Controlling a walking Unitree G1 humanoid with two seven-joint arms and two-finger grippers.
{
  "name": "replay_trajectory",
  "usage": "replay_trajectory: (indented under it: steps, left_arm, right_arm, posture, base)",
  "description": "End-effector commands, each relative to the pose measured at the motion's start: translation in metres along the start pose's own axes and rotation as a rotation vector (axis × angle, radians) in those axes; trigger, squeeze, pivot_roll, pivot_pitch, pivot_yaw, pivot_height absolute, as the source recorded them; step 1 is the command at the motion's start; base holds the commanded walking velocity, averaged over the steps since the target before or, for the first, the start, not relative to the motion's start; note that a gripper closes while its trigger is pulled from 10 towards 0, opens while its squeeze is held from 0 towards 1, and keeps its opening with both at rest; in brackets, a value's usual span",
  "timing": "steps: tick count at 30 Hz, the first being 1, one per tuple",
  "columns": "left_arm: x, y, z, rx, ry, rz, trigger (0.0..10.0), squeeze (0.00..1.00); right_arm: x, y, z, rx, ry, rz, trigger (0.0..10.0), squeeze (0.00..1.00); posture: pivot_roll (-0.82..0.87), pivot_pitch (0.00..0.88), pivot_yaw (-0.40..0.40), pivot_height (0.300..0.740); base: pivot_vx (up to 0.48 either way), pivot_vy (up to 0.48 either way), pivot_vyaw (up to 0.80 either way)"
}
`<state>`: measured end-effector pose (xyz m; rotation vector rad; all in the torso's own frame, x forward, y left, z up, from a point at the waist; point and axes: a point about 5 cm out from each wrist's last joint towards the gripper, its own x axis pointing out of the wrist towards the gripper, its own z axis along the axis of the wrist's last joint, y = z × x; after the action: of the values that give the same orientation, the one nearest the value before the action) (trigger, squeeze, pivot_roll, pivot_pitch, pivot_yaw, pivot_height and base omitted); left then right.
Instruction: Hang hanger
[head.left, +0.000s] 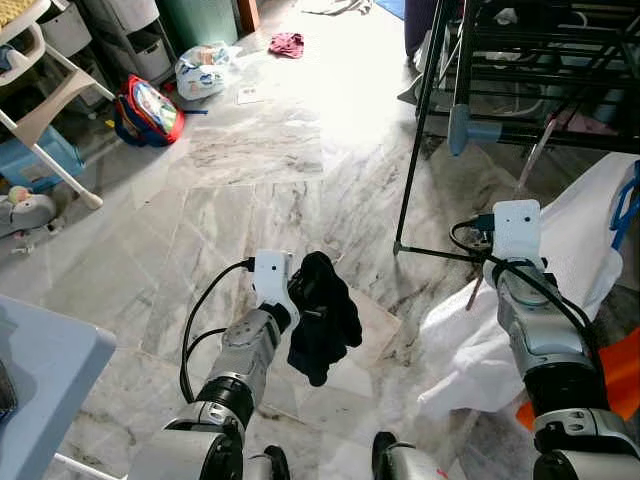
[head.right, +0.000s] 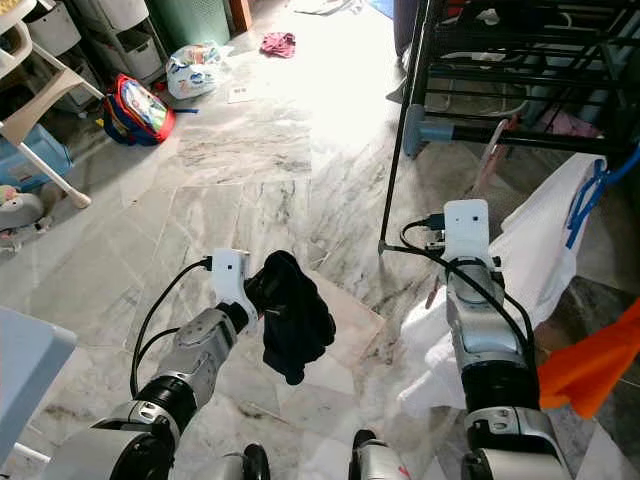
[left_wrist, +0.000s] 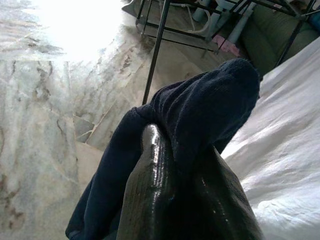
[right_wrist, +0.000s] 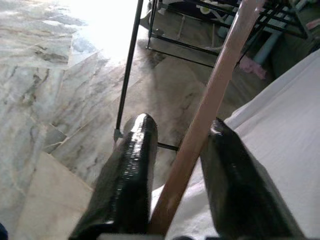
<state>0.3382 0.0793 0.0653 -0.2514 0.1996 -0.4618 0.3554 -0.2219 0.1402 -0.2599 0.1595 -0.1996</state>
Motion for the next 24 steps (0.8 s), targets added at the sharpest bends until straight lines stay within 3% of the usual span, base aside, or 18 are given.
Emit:
replay_trajectory:
  steps: [1, 13, 24]
  left_arm:
    - [-0.001, 0.002, -0.001, 0.010, 0.016, 0.006, 10.0, 0.00]
    - [0.001, 0.000, -0.001, 0.017, 0.023, -0.005, 10.0, 0.00]
    - [0.001, 0.001, 0.000, 0.022, 0.027, -0.006, 10.0, 0.00]
  right_arm:
    - [-0.002, -0.001, 0.000, -0.025, -0.011, -0.003, 0.0, 0.00]
    - [-0.007, -0.005, -0.002, -0.105, -0.029, -0.019, 0.0, 0.00]
    - [-0.014, -0.008, -0.007, -0.121, -0.037, -0.015, 0.0, 0.00]
  posture:
    - [-0.15, 0.193, 0.098, 0.740]
    - [-0.15, 0.193, 0.108, 0.740]
    - [-0.15, 0.193, 0.114, 0.740]
  base:
    - [0.000, 0.000, 0.00]
    - [0.000, 0.000, 0.00]
    - [0.000, 0.000, 0.00]
